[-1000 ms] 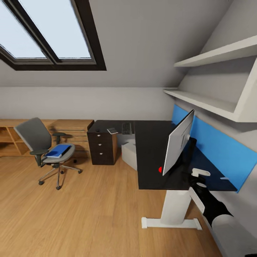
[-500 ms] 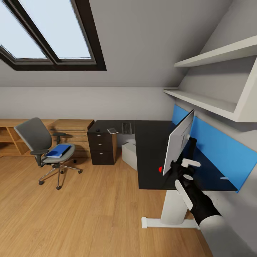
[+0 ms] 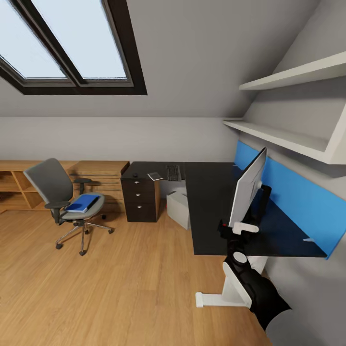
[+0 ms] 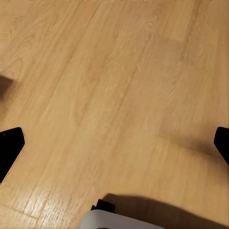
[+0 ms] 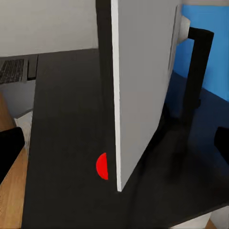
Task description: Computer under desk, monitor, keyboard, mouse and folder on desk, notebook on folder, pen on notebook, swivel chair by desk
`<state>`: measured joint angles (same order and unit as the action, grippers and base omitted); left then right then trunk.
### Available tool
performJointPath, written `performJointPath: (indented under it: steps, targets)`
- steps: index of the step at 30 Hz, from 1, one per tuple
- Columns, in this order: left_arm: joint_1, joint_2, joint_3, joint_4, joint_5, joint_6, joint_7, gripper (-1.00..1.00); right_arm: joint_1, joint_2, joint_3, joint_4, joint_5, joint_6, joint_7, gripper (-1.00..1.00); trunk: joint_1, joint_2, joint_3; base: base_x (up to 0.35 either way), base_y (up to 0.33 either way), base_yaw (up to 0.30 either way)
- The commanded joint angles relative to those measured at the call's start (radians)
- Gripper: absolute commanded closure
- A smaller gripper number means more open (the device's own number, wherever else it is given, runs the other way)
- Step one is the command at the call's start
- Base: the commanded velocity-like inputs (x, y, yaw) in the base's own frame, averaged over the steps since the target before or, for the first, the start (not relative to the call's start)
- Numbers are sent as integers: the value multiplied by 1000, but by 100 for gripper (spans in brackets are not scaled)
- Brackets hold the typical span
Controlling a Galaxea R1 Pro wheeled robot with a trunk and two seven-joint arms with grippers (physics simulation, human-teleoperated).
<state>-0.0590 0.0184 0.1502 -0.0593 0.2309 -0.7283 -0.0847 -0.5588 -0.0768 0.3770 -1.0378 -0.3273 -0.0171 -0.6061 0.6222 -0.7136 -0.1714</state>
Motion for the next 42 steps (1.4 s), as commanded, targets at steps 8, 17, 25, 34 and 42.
performJointPath:
  steps: [8,17,25,34,42]
  targets:
    - [-1,0,7,1,4,-2,-9,-100,5,-3,13,21,-9,-20,-19,-100,0,-1,-2,71,175,0]
    - [-1,0,6,1,4,-2,-9,-100,6,-5,14,31,-9,-22,-20,-100,0,-1,-2,174,39,0]
    - [-1,0,7,1,4,-1,-9,-100,7,-7,13,33,-8,-23,-21,-100,0,-1,-2,44,3,0]
    - [-1,0,7,1,4,0,-9,-100,7,-10,12,33,-7,-23,-24,-100,0,-1,-2,166,0,0]
    - [-1,0,7,1,4,-1,-9,-100,7,-16,10,33,-7,-23,-26,-100,0,-1,-2,129,-55,0]
